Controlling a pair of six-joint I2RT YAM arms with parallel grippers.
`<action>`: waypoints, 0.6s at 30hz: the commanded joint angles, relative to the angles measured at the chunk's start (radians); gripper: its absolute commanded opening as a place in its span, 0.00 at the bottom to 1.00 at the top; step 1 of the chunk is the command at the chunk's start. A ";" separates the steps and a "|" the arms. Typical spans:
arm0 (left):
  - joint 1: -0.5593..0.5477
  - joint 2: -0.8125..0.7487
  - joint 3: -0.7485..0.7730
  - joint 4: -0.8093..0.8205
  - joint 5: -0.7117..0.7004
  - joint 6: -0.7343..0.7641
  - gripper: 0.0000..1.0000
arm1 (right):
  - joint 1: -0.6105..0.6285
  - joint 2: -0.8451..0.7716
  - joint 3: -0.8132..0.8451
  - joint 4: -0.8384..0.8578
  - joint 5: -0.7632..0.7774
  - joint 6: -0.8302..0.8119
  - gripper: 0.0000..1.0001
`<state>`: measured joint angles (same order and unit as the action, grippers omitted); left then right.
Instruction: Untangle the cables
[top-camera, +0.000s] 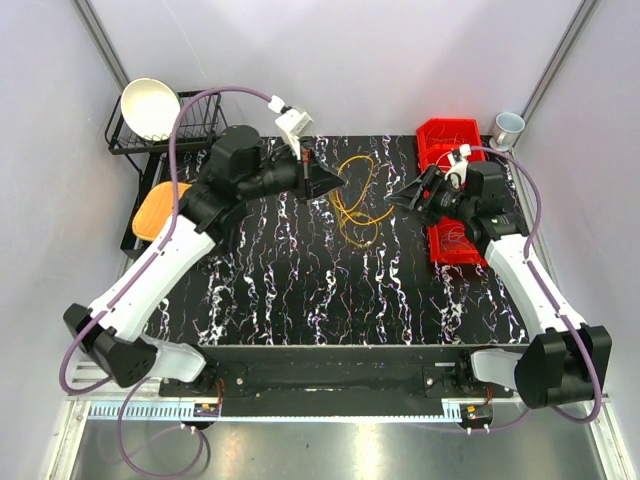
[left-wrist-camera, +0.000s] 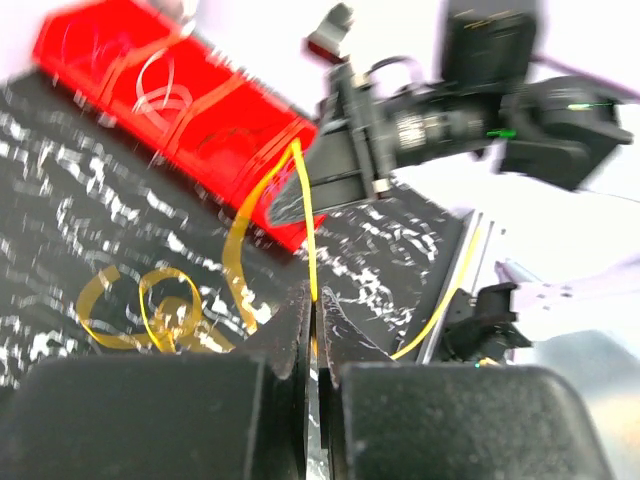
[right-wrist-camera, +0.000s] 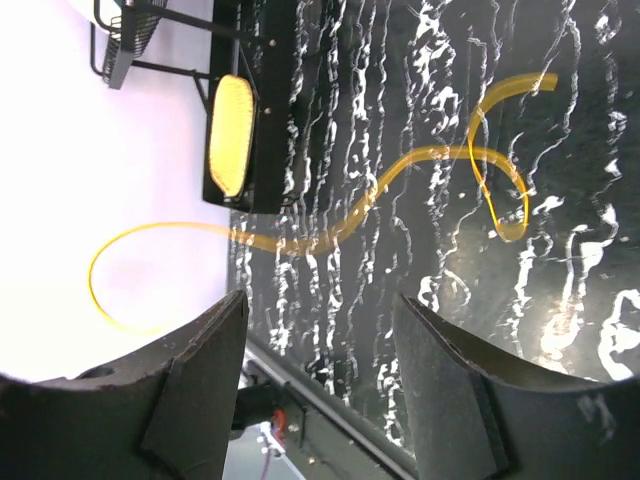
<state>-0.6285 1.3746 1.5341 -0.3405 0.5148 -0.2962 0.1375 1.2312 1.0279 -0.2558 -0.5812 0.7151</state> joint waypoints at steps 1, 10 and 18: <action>0.012 -0.057 -0.060 0.153 0.125 -0.012 0.00 | 0.007 0.025 -0.005 0.078 -0.054 0.079 0.66; 0.015 -0.060 -0.078 0.166 0.030 -0.070 0.00 | 0.135 0.096 -0.005 0.098 -0.034 0.063 0.68; 0.018 -0.066 -0.068 0.129 -0.223 -0.188 0.00 | 0.182 0.129 -0.066 0.142 -0.019 0.029 0.68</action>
<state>-0.6182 1.3243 1.4460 -0.2443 0.4503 -0.4061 0.3084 1.3476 0.9859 -0.1776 -0.6109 0.7750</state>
